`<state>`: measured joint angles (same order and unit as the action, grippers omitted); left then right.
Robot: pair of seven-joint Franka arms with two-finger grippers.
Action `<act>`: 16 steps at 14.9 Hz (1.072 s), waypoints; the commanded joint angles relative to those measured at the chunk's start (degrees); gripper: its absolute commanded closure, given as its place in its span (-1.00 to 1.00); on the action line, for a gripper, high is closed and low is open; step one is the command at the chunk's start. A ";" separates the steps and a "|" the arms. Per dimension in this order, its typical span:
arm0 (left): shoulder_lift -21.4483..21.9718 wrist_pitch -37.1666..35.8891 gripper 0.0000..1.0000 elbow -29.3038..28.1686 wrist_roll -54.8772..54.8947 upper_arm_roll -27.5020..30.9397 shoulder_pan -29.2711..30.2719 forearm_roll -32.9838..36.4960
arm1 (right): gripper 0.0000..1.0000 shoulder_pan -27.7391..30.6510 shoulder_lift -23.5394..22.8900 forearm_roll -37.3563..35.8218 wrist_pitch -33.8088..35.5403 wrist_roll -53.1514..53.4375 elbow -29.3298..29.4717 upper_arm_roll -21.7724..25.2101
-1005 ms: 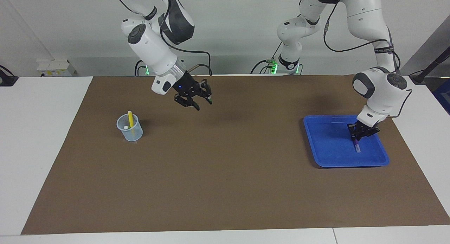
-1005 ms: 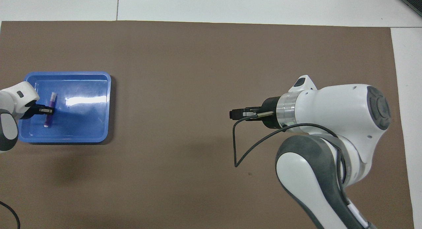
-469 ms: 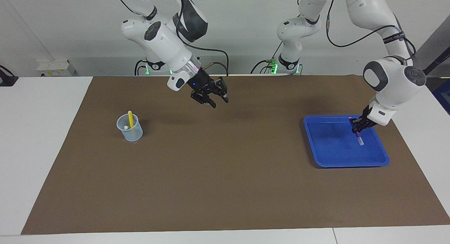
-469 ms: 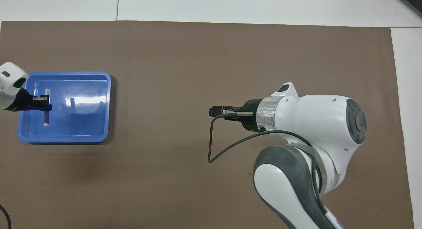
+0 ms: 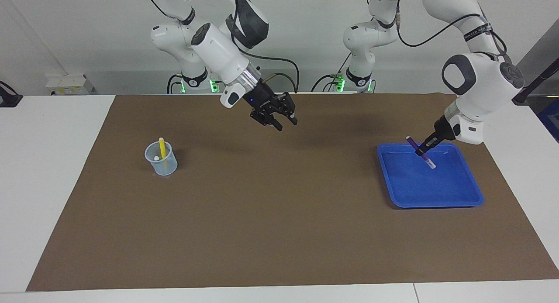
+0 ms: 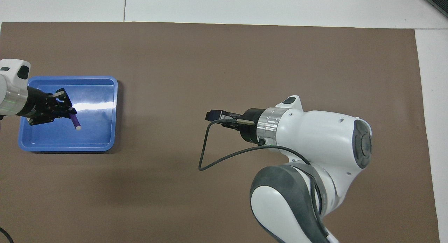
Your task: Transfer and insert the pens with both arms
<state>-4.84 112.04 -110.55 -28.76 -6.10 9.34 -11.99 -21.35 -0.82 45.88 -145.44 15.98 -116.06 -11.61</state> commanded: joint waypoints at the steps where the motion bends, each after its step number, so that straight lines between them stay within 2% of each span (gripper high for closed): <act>1: 2.72 -2.18 1.00 -0.89 -11.45 0.65 -3.18 -3.81 | -0.22 -3.07 -1.90 4.65 -5.62 0.99 0.66 0.01; 4: 3.78 -2.36 1.00 -1.07 -22.79 0.65 -5.91 -7.95 | -0.41 -6.58 -3.30 5.54 -9.76 1.07 1.44 0.01; 5: 4.22 -2.71 1.00 -1.15 -25.96 0.65 -6.61 -9.53 | -0.54 -7.38 -4.35 5.54 -10.90 2.38 2.49 0.01; 11: 5.62 -4.81 1.00 -2.03 -40.83 0.65 -10.22 -17.26 | -0.54 -12.29 -8.66 5.36 -15.13 6.17 8.55 0.01; 14: 6.59 -7.63 1.00 -2.73 -43.74 0.65 -10.22 -21.66 | -0.54 -15.12 -12.88 4.58 -18.02 5.13 11.47 0.01; 16: 7.73 -8.94 1.00 -3.79 -43.84 0.65 -10.14 -23.25 | -0.53 -15.91 -13.59 4.57 -17.94 2.41 11.38 0.01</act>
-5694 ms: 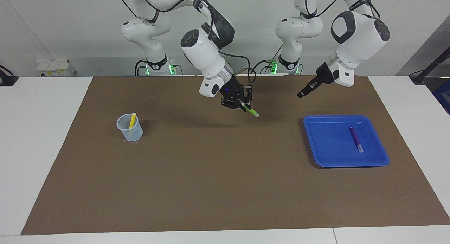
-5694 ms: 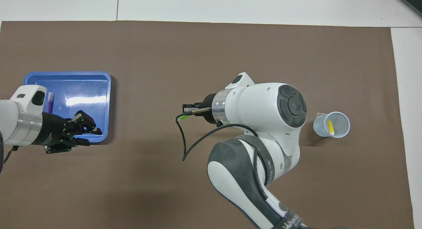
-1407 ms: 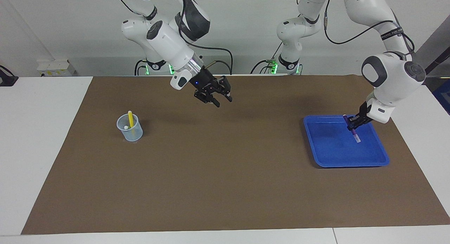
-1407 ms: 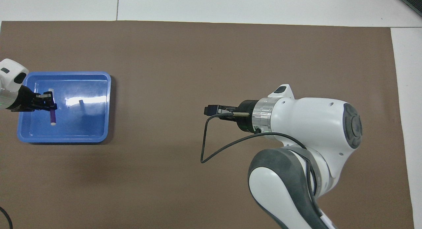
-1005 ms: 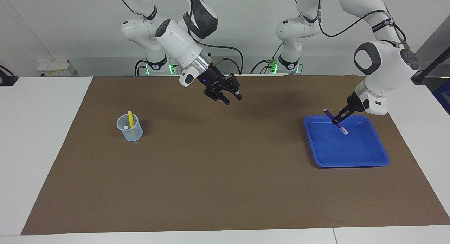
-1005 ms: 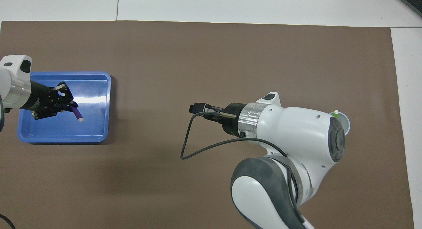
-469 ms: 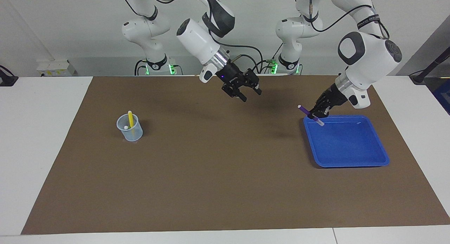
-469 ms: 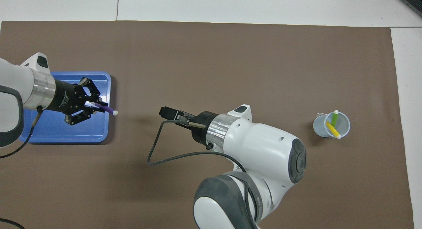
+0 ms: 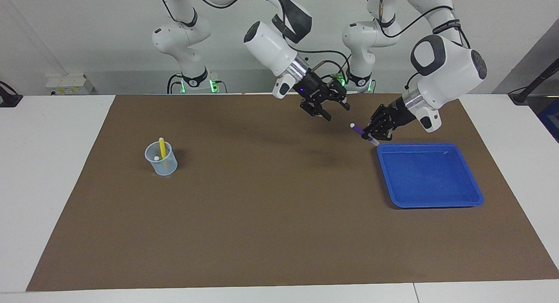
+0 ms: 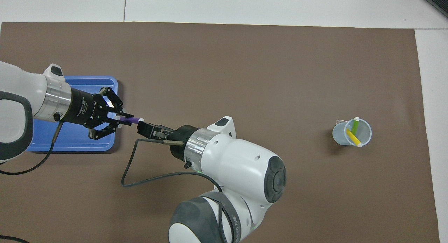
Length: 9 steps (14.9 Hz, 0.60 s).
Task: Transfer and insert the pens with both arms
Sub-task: 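Lift the purple pen toward the right gripper and grasp its end with the right gripper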
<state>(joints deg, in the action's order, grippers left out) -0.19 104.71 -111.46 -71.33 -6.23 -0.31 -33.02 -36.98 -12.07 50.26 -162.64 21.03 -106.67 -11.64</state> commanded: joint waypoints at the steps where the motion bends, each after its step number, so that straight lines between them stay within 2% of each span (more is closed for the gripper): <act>1: 3.52 -2.31 1.00 -3.06 -1.26 0.78 -0.49 -2.48 | -0.53 -0.28 -2.43 0.19 -0.66 -3.88 1.99 0.04; 9: 5.37 -4.43 1.00 -3.50 -1.26 0.78 -0.57 -3.01 | -0.45 -0.98 -3.31 0.19 -0.83 -4.51 3.40 0.04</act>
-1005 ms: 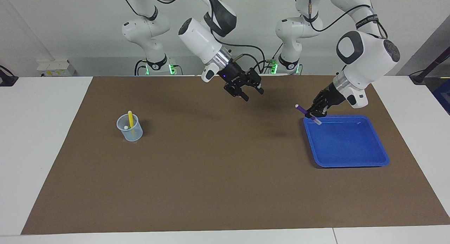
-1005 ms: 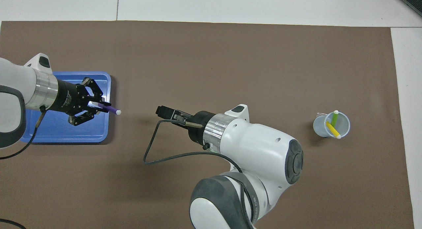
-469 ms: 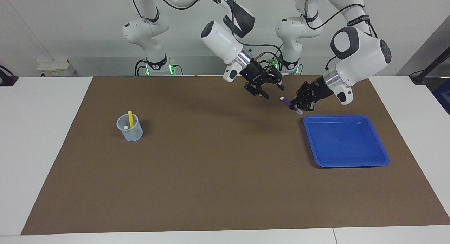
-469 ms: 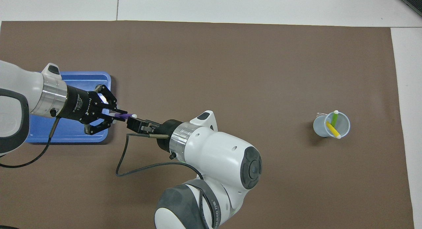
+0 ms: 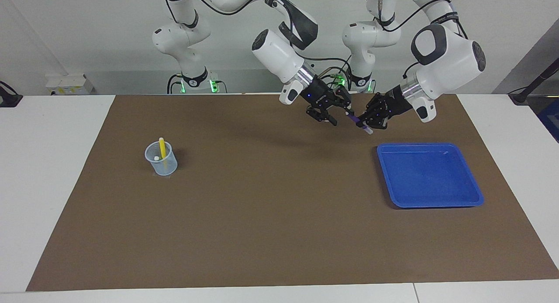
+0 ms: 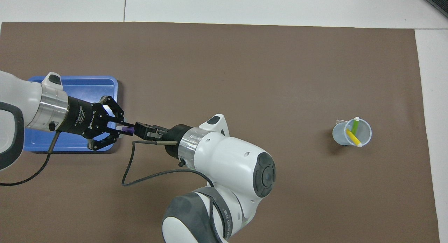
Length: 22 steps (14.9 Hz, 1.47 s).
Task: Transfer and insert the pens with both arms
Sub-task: 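Lift the purple pen toward the right gripper and grasp its end with the right gripper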
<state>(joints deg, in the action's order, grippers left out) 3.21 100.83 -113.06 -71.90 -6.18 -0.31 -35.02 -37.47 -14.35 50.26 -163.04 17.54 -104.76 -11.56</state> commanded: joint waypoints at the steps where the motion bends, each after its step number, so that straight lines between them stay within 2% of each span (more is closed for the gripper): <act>1: 2.07 -0.46 1.00 -2.07 -0.61 0.73 -0.57 -1.02 | -0.44 -0.93 -1.03 0.19 -0.44 -1.10 1.49 -0.04; 3: 2.15 -0.37 1.00 -2.16 -0.61 0.73 -0.66 -1.02 | -0.31 -0.93 -1.03 0.19 -0.44 -1.02 1.58 -0.04; 6: 2.51 -0.46 1.00 -2.25 -0.61 0.73 -0.57 -1.02 | 0.02 -1.02 -1.03 0.19 -0.35 -0.67 1.49 -0.04; 11: 2.77 -0.29 1.00 -2.34 -0.79 0.73 -0.66 -1.11 | 0.28 -1.11 -1.03 0.28 -0.35 -0.49 1.40 -0.04; 13: 2.94 -0.11 1.00 -2.78 -0.79 0.73 -0.66 -1.11 | 0.54 -1.11 -1.03 0.28 -0.35 -0.49 1.40 -0.04; 15: 2.95 -0.02 1.00 -2.86 -0.79 0.82 -1.71 -1.11 | 0.66 -1.11 -1.03 0.45 -0.26 -0.32 1.31 -0.04; 17: 3.38 -0.02 1.00 -2.95 -0.87 0.73 -1.72 -1.37 | 0.92 -1.02 -1.03 0.54 -0.26 -0.14 1.23 -0.04; 18: 3.47 -0.02 1.00 -3.13 -0.87 0.73 -1.80 -1.46 | 0.97 -0.94 -1.12 0.54 -0.26 -0.14 1.23 -0.04; 22: 3.82 0.24 1.00 -3.48 -0.61 0.73 -1.89 -1.46 | 0.97 -0.85 -1.12 0.63 -0.17 -0.23 1.14 -0.04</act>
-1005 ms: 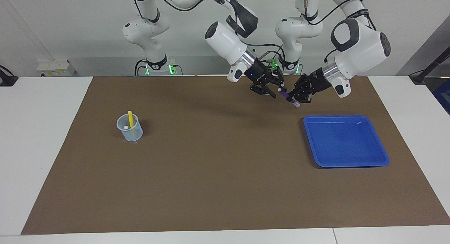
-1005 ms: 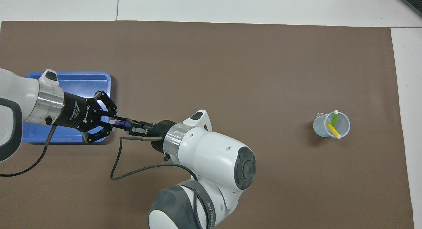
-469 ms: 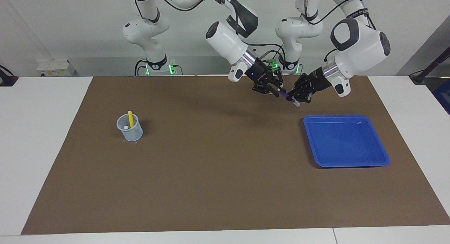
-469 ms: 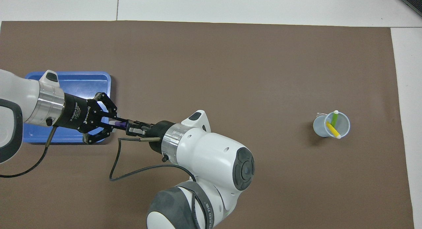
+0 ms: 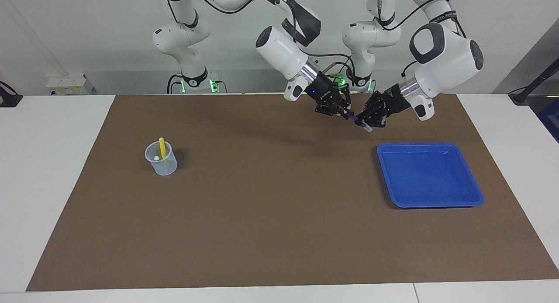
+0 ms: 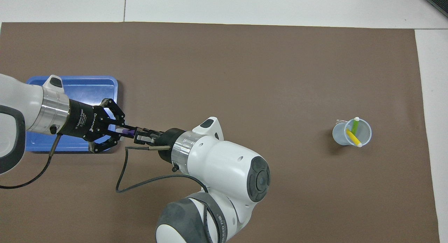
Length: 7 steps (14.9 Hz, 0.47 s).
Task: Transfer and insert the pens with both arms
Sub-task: 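Open the left gripper and pull the purple pen away with the right gripper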
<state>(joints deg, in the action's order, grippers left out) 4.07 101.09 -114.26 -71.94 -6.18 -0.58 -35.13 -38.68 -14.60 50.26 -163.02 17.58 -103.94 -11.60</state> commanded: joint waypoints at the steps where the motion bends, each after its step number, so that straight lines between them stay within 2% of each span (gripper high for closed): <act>1: 2.97 0.07 0.83 -2.28 -0.49 0.73 -1.62 -1.26 | 0.97 0.45 -0.87 0.63 -0.20 -0.35 0.14 0.00; 2: 3.05 0.07 0.51 -2.37 -0.40 0.81 -1.97 -1.26 | 0.97 0.54 -0.87 0.63 -0.11 -0.35 0.14 0.00; 5: 3.40 0.16 -0.10 -2.29 -0.57 0.81 -2.32 -1.26 | 0.97 0.80 -1.04 0.54 0.07 -0.70 0.14 0.00; 7: 3.75 0.07 -0.20 -2.37 -0.75 0.81 -2.32 -1.26 | 0.97 0.98 -1.04 0.28 0.50 -1.14 -0.21 0.08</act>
<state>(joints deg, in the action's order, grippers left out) 5.34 101.18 -114.44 -72.03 -6.22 -2.03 -35.35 -38.45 -15.29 50.26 -162.91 17.57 -104.07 -11.23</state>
